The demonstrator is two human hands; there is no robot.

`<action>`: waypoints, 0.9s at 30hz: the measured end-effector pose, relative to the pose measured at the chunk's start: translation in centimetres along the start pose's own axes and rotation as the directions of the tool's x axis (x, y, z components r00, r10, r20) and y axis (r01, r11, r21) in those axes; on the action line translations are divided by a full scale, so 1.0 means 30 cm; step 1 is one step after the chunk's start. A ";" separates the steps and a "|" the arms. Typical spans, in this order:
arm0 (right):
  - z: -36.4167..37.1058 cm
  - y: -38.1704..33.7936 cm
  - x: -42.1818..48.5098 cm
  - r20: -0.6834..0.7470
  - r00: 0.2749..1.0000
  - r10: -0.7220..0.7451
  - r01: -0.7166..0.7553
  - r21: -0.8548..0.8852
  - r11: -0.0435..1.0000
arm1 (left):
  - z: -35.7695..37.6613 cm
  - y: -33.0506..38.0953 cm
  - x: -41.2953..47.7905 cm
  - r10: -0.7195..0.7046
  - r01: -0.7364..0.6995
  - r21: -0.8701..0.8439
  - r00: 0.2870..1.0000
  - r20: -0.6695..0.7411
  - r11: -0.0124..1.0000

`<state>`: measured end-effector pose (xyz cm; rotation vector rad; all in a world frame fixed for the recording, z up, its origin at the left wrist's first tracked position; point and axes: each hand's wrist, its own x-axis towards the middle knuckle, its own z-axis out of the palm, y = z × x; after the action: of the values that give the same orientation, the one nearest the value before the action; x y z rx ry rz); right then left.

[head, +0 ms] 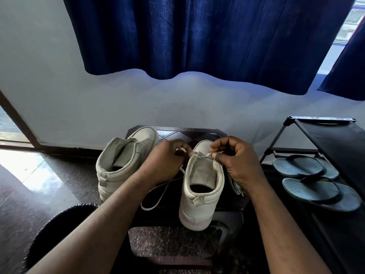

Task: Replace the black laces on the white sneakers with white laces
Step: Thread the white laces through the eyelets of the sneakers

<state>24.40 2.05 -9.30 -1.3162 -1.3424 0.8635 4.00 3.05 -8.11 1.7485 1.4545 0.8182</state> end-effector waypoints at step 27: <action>0.062 -0.027 0.000 0.070 0.996 0.051 -0.025 -0.334 0.942 | 0.003 0.028 -0.005 -0.292 0.305 -0.631 0.948 0.128 0.713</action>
<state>22.41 2.23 -8.94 -1.5859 -1.5797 0.7402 4.49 2.78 -7.47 0.9602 1.1927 0.9728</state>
